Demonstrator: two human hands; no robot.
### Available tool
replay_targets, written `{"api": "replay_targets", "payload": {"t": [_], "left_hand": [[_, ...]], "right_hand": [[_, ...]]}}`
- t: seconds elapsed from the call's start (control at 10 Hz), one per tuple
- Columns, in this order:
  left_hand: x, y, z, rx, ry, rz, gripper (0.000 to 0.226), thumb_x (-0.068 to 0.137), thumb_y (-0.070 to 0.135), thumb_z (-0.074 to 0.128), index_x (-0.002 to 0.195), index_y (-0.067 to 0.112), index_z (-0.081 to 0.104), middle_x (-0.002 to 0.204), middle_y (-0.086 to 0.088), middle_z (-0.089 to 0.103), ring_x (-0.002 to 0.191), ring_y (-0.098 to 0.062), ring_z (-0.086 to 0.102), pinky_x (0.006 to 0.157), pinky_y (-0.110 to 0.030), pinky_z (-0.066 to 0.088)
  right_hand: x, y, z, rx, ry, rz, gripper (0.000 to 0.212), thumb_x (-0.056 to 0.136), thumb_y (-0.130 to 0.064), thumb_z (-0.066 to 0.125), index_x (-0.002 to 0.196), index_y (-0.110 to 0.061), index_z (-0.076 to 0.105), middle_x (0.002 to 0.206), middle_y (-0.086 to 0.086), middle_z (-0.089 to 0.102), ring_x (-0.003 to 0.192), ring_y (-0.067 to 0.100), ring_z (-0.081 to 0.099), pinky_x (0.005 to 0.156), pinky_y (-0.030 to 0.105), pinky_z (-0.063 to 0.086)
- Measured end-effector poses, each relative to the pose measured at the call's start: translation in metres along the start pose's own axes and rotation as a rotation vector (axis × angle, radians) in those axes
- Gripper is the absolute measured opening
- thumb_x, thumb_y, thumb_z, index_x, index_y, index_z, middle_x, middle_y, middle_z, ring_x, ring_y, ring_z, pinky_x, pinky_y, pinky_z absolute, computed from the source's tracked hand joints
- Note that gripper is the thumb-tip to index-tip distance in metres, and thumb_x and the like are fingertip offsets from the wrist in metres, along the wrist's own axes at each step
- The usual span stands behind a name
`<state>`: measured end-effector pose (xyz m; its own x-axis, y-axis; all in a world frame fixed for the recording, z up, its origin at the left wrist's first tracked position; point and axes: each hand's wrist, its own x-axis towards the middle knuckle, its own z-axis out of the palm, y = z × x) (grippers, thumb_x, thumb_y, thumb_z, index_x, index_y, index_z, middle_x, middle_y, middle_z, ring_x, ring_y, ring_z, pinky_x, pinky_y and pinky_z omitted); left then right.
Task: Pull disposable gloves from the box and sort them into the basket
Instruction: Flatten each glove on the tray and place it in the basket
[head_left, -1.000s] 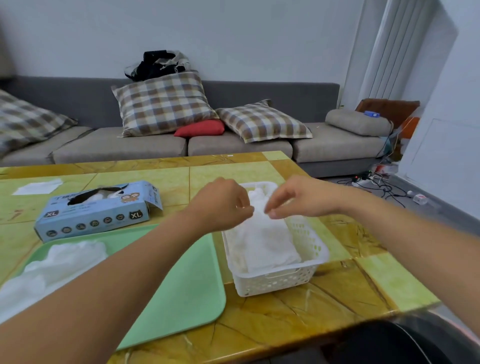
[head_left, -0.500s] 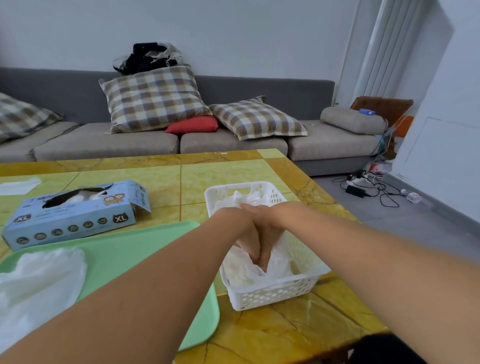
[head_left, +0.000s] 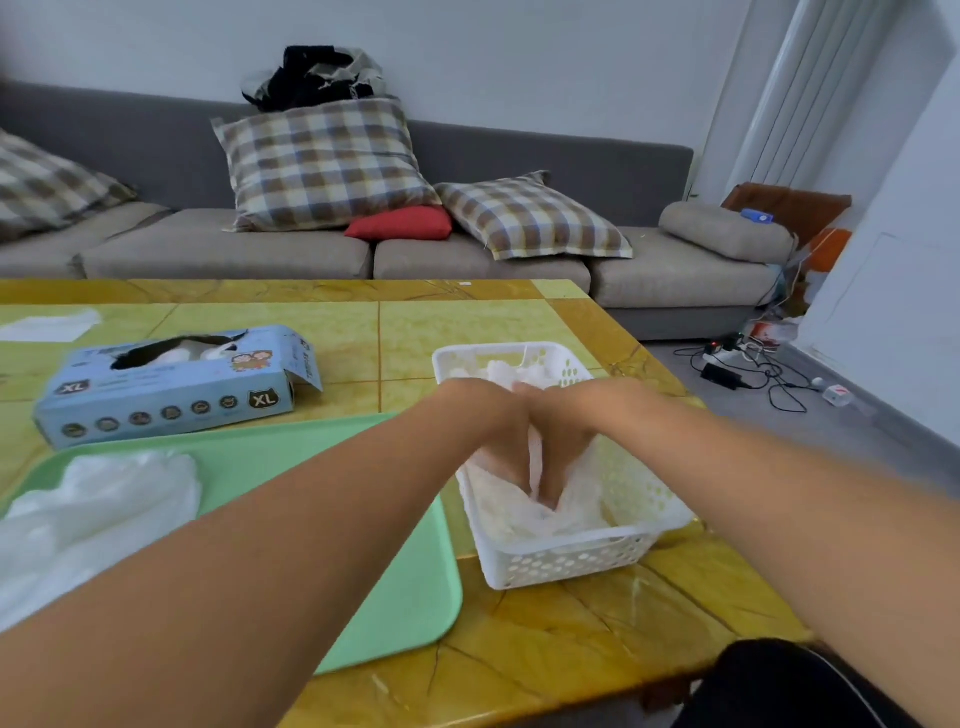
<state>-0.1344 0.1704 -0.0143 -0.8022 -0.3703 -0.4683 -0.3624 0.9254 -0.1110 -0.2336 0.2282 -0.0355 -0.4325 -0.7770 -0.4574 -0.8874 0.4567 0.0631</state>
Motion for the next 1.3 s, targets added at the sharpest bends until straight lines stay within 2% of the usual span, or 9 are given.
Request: {"api": "replay_targets", "payload": {"t": [0.2,0.3,0.4,0.5,0.6,0.8,1.0,1.2,1.3], "left_hand": [[-0.082,-0.107,0.007,-0.225,0.523,0.122,0.057,0.084,0.036,0.078,0.135,0.021,0.060,0.129,0.002,0.061,0.107,-0.017,0.058,0.085,-0.024,0.042],[-0.122,-0.186,0.053,-0.307,0.526,-0.052,0.037,0.083,0.027,0.079,0.118,0.021,0.070,0.111,0.003,0.066,0.091,-0.014,0.057,0.076,-0.023,0.037],[-0.155,-0.247,0.121,-0.415,0.465,-0.198,0.039,0.081,0.024,0.082,0.117,0.019,0.069,0.118,-0.001,0.066,0.085,-0.010,0.054,0.075,-0.023,0.040],[-0.176,-0.274,0.162,-0.474,0.462,-0.261,0.042,0.082,0.027,0.082,0.120,0.021,0.067,0.119,-0.001,0.064,0.084,-0.010,0.053,0.066,-0.020,0.039],[-0.194,-0.292,0.179,-0.608,0.465,-0.242,0.050,0.077,0.040,0.085,0.121,0.030,0.063,0.118,0.004,0.060,0.092,-0.012,0.060,0.075,-0.019,0.047],[-0.191,-0.295,0.192,-0.601,0.253,-0.150,0.091,0.062,0.051,0.091,0.140,0.044,0.045,0.132,0.018,0.049,0.119,-0.008,0.052,0.102,-0.031,0.045],[-0.169,-0.305,0.191,-0.586,0.229,-0.161,0.110,0.062,0.038,0.095,0.147,0.036,0.026,0.128,0.009,0.049,0.114,-0.016,0.055,0.095,-0.031,0.049],[-0.159,-0.304,0.191,-0.499,0.242,-0.221,0.080,0.078,0.040,0.084,0.143,0.037,0.037,0.126,0.006,0.035,0.114,-0.020,0.047,0.098,-0.034,0.045],[-0.164,-0.299,0.185,-0.384,0.262,-0.277,0.089,0.073,0.040,0.085,0.145,0.038,0.031,0.130,0.006,0.030,0.131,-0.024,0.034,0.108,-0.043,0.039]], "right_hand": [[-0.047,-0.072,-0.076,-0.039,0.296,-0.165,0.068,0.076,-0.047,0.084,0.132,-0.018,0.061,0.122,0.003,0.067,0.110,0.027,0.063,0.094,0.041,0.052],[-0.044,-0.165,-0.060,0.094,0.323,-0.465,0.045,0.083,-0.043,0.079,0.122,-0.021,0.069,0.111,-0.004,0.070,0.100,0.018,0.065,0.089,0.036,0.054],[-0.023,-0.237,-0.025,0.232,0.258,-0.633,0.035,0.089,-0.033,0.075,0.121,-0.022,0.070,0.114,-0.003,0.070,0.097,0.013,0.066,0.088,0.031,0.054],[-0.007,-0.268,-0.004,0.226,0.276,-0.702,0.047,0.086,-0.039,0.078,0.128,-0.022,0.066,0.125,0.000,0.066,0.104,0.016,0.063,0.085,0.027,0.048],[0.001,-0.285,0.013,0.085,0.249,-0.704,0.054,0.076,-0.048,0.084,0.122,-0.025,0.069,0.121,-0.005,0.064,0.106,0.015,0.059,0.086,0.028,0.046],[0.006,-0.264,0.018,0.169,0.240,-0.736,0.013,0.091,-0.024,0.073,0.099,-0.015,0.079,0.100,-0.006,0.076,0.091,0.011,0.068,0.087,0.030,0.052],[0.008,-0.221,0.011,0.258,0.143,-0.746,0.014,0.097,-0.022,0.066,0.096,-0.016,0.078,0.087,-0.011,0.075,0.077,0.007,0.065,0.076,0.027,0.050],[0.001,-0.195,-0.002,0.114,-0.204,-0.748,0.015,0.099,-0.019,0.061,0.088,-0.015,0.071,0.078,-0.003,0.064,0.071,0.008,0.053,0.078,0.031,0.048],[-0.006,-0.182,-0.010,0.526,-0.402,-0.731,0.018,0.100,-0.008,0.055,0.099,0.006,0.067,0.089,0.006,0.064,0.087,0.014,0.060,0.089,0.034,0.053]]}}
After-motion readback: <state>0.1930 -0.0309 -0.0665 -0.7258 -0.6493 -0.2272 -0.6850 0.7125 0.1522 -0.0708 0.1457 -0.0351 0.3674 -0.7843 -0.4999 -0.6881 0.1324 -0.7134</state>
